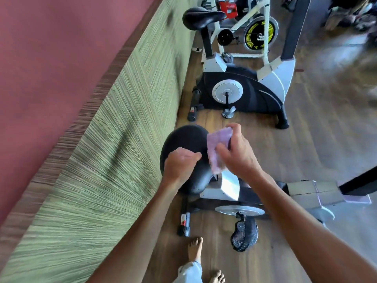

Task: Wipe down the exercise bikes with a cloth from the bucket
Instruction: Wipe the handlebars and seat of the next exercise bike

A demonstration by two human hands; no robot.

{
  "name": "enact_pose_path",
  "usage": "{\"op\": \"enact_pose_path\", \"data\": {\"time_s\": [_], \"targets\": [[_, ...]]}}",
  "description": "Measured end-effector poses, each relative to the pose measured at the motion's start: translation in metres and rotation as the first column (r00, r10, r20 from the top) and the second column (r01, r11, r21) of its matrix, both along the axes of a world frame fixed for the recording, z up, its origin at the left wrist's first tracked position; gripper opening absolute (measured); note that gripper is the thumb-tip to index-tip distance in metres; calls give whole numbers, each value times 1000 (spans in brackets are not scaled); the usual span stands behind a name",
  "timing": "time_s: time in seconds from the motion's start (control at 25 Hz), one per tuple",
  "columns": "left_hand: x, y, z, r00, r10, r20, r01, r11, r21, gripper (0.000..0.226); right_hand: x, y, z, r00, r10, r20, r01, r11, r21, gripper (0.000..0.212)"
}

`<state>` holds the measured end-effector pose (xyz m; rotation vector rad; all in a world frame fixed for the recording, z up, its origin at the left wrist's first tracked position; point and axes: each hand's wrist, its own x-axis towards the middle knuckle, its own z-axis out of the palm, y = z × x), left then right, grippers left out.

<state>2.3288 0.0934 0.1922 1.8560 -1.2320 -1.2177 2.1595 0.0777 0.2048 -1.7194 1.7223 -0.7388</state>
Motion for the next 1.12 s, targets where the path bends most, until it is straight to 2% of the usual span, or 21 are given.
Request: {"op": "enact_pose_path", "data": {"time_s": [0.08, 0.16, 0.24, 0.28, 0.4, 0.52, 0.64, 0.72, 0.76, 0.84, 0.92, 0.96, 1.0, 1.12], "targets": [[29, -24, -22, 983, 145, 112, -130, 983, -130, 20, 20, -26, -30, 959, 123, -256, -118, 992, 35, 45], [51, -48, -55, 932, 215, 291, -132, 951, -279, 16, 38, -41, -72, 875, 190, -444, -194, 980, 38, 60], [62, -69, -90, 872, 160, 463, 10, 939, -343, 25, 50, -49, -97, 886, 130, -444, -125, 991, 41, 76], [63, -76, -104, 861, 111, 495, 64, 944, -324, 33, 54, -52, -104, 897, 79, -435, -67, 997, 44, 82], [57, -88, -123, 897, -42, 440, 122, 980, -155, 57, 60, -64, -123, 878, -49, -475, 23, 998, -60, 84], [50, -91, -131, 879, -55, 474, 122, 986, -112, 64, 79, -99, -131, 877, -40, -479, 35, 999, -19, 74], [49, -93, -133, 871, -43, 489, 122, 984, -132, 62, 93, -127, -129, 893, 97, -439, -136, 989, -57, 67], [51, -93, -133, 877, -38, 480, 111, 986, -124, 65, 73, -118, -132, 867, 217, -448, -294, 949, -110, 64], [51, -93, -133, 885, -42, 464, 108, 987, -118, 64, 57, -107, -132, 856, 247, -454, -323, 941, -97, 63], [50, -93, -133, 898, -41, 438, 101, 988, -116, 64, 38, -103, -135, 874, 178, -452, -232, 970, -68, 63], [50, -93, -132, 902, -18, 432, 80, 989, -127, 72, 59, -132, -137, 907, 60, -417, -91, 994, -55, 59], [49, -93, -131, 903, -5, 429, 69, 989, -134, 74, 77, -146, -134, 909, 86, -408, -119, 991, -56, 56], [49, -92, -132, 903, 16, 430, 50, 988, -143, 74, 93, -152, -134, 897, 163, -411, -224, 969, -104, 53], [51, -90, -133, 925, 100, 368, -32, 982, -187, 68, 77, -126, -140, 770, 434, -468, -580, 782, -229, 54]]}}
